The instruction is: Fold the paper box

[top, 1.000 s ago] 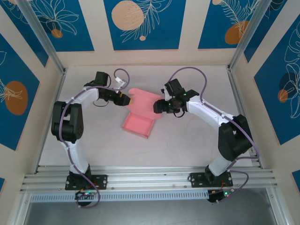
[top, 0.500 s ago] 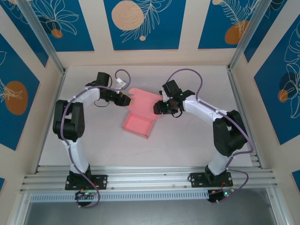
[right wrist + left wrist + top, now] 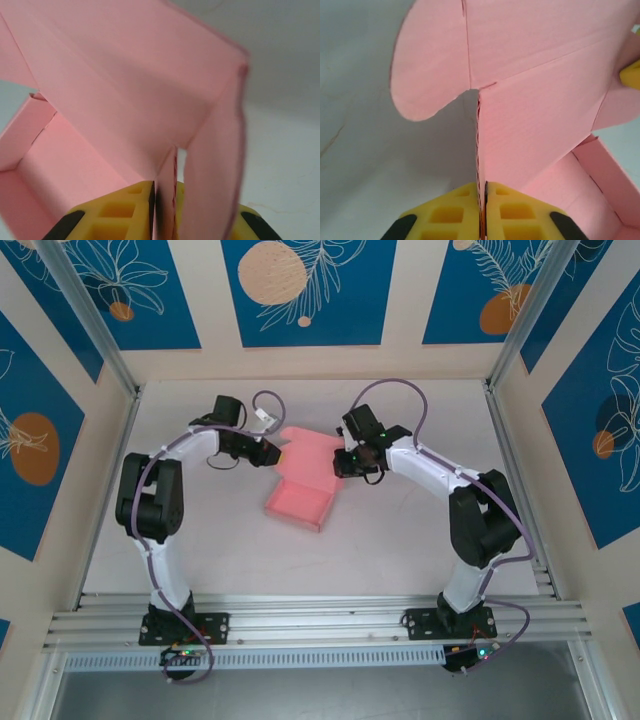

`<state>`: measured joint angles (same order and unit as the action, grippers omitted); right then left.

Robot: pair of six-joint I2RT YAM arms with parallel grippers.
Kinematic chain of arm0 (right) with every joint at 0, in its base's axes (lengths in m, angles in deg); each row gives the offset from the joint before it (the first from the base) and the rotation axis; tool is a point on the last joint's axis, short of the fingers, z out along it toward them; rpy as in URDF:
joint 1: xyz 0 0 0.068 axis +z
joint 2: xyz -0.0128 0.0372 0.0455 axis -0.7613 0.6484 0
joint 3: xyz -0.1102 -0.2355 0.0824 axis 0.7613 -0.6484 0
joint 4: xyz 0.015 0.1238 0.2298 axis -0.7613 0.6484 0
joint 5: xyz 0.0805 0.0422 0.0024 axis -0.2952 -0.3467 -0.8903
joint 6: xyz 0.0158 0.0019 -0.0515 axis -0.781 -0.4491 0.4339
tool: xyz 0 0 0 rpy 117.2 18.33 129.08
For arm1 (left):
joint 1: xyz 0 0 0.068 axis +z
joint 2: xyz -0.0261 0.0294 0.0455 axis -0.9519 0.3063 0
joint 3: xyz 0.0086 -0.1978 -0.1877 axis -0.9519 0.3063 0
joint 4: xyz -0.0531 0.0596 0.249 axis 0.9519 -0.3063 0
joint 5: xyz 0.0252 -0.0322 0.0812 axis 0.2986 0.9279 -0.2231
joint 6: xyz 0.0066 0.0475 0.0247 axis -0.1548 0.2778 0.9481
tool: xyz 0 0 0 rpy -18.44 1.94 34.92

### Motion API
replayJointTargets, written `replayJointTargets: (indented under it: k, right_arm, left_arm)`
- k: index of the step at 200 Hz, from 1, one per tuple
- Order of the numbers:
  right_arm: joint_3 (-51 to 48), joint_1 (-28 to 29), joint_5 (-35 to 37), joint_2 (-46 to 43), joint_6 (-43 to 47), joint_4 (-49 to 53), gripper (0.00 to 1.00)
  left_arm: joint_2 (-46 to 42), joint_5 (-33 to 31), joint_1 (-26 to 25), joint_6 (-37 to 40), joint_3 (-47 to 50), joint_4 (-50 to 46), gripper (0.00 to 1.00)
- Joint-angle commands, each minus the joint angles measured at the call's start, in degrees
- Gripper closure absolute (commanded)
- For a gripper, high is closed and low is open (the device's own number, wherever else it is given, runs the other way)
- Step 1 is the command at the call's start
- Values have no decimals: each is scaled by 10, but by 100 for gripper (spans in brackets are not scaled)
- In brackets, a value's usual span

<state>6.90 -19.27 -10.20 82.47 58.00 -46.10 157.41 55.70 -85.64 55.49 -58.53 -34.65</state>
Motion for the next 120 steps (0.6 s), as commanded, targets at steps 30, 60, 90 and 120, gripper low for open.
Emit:
replayJointTargets:
  k: [30, 60, 90, 120]
  right_arm:
    - [53, 9, 112, 4, 54, 16, 82]
    - [62, 8, 149, 16, 74, 5, 77]
    - [75, 6, 149, 37, 73, 2, 74]
    - [87, 5, 147, 48, 68, -3, 69]
  left_arm:
    - [-90, -155, -67, -128, 90, 204, 100]
    - [-115, -257, -98, -194, 138, 305, 100]
    - [-127, -337, -127, -224, 169, 360, 100]
    - [-130, -395, -143, -249, 192, 397, 100]
